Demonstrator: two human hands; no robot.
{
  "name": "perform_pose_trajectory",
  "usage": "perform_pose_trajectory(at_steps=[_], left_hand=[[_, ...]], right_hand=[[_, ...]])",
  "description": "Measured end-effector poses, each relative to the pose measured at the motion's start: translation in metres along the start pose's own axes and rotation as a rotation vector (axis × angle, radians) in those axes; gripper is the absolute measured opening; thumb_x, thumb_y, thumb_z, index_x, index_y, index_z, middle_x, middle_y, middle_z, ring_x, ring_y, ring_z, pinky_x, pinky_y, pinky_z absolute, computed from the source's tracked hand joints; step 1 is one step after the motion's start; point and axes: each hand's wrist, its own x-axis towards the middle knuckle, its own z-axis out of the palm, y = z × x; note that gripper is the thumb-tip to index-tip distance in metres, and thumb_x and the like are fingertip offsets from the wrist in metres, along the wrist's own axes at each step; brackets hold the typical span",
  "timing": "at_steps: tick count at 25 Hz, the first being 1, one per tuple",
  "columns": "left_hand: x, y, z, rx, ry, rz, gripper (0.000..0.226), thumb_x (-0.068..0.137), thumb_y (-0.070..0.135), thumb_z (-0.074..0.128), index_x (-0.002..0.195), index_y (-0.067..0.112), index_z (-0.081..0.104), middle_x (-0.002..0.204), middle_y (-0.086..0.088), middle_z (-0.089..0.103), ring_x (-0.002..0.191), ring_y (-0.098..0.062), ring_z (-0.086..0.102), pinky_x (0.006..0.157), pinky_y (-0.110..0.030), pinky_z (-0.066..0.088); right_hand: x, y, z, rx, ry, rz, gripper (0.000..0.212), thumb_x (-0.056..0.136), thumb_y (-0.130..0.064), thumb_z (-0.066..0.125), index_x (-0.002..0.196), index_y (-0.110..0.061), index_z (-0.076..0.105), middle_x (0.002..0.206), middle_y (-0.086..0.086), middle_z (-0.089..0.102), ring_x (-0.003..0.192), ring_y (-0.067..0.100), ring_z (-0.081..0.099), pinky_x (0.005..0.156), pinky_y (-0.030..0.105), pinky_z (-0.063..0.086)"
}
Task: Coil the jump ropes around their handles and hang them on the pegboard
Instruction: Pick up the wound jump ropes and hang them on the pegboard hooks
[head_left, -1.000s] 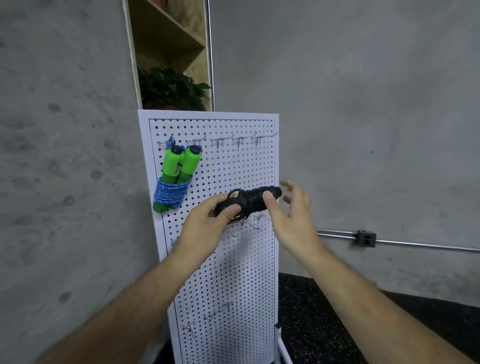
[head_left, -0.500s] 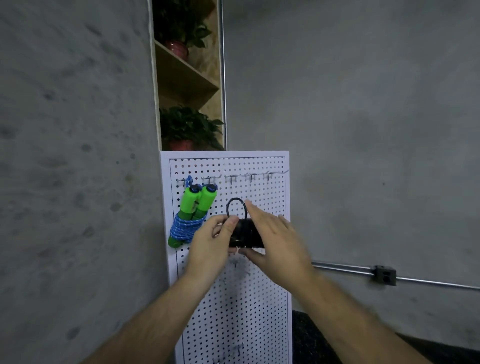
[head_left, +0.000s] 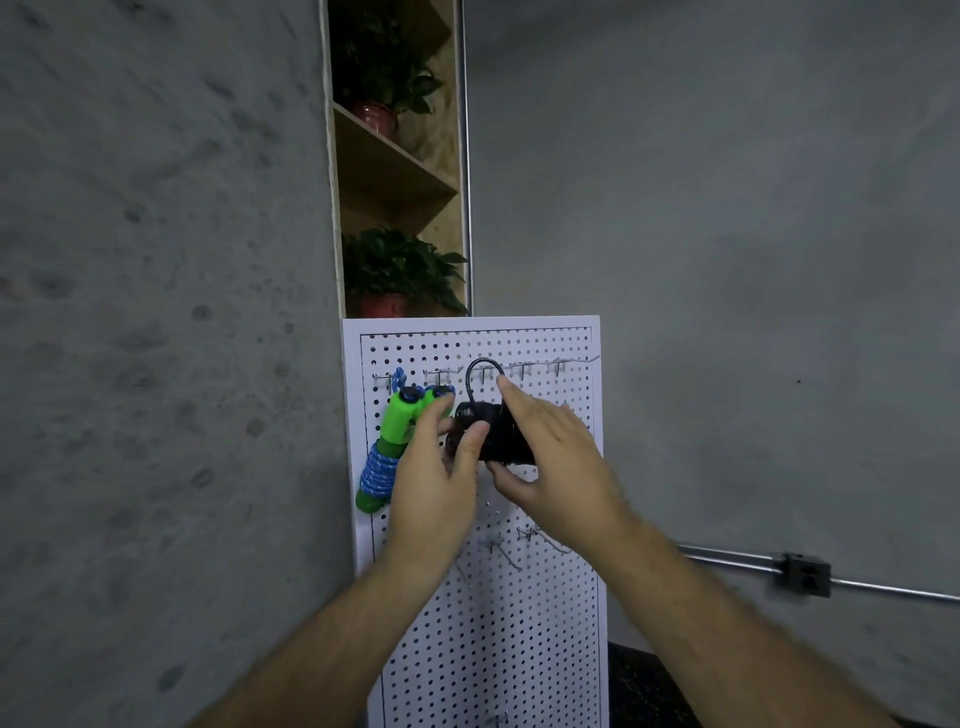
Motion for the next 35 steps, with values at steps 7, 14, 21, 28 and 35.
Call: perform_pose_trajectory(at_steps=[7, 14, 21, 28, 35], left_hand=[[0.008, -0.027, -0.013, 0.689, -0.004, 0.42, 0.059, 0.102, 0.029, 0.056, 0.155, 0.014, 0.036, 0.159, 0.002, 0.038, 0.145, -0.01, 0.03, 0.118, -0.027, 0.026], [0.021, -0.04, -0.017, 0.779, 0.004, 0.501, 0.055, 0.1, 0.02, 0.06, 0.151, 0.007, 0.042, 0.152, -0.007, 0.048, 0.138, -0.019, 0.041, 0.116, -0.036, 0.034], [0.022, -0.049, -0.019, 0.842, -0.083, 0.474, 0.058, 0.094, 0.013, 0.068, 0.148, 0.004, 0.046, 0.154, -0.009, 0.045, 0.135, -0.022, 0.043, 0.116, -0.035, 0.032], [0.014, -0.064, -0.023, 0.882, -0.118, 0.458, 0.063, 0.095, 0.016, 0.069, 0.15, 0.003, 0.042, 0.157, -0.01, 0.041, 0.141, -0.025, 0.044, 0.114, -0.043, 0.041], [-0.005, -0.066, -0.031, 0.907, -0.143, 0.508, 0.066, 0.098, 0.017, 0.06, 0.156, 0.004, 0.033, 0.167, -0.007, 0.021, 0.154, -0.022, 0.018, 0.117, -0.042, 0.035]], right_hand=[[0.014, 0.003, 0.004, 0.093, -0.094, 0.04, 0.09, 0.087, -0.035, 0.07, 0.16, -0.034, 0.016, 0.132, -0.009, 0.056, 0.114, 0.006, 0.045, 0.104, 0.033, 0.042], [0.029, 0.004, 0.016, 0.165, -0.171, 0.134, 0.097, 0.084, -0.037, 0.073, 0.158, -0.044, 0.01, 0.124, -0.006, 0.056, 0.11, 0.009, 0.05, 0.095, 0.029, 0.046], [0.027, 0.007, 0.029, 0.216, -0.226, 0.187, 0.095, 0.086, -0.034, 0.075, 0.158, -0.041, 0.015, 0.123, -0.004, 0.055, 0.111, 0.012, 0.052, 0.093, 0.029, 0.047], [0.022, 0.006, 0.046, 0.167, -0.186, 0.15, 0.087, 0.091, -0.033, 0.072, 0.16, -0.032, 0.019, 0.148, -0.006, 0.05, 0.128, 0.014, 0.05, 0.106, 0.032, 0.044], [-0.014, 0.007, 0.057, -0.048, -0.109, 0.002, 0.069, 0.097, -0.037, 0.062, 0.157, -0.021, 0.031, 0.161, 0.003, 0.034, 0.144, 0.022, 0.037, 0.113, 0.049, 0.038]])
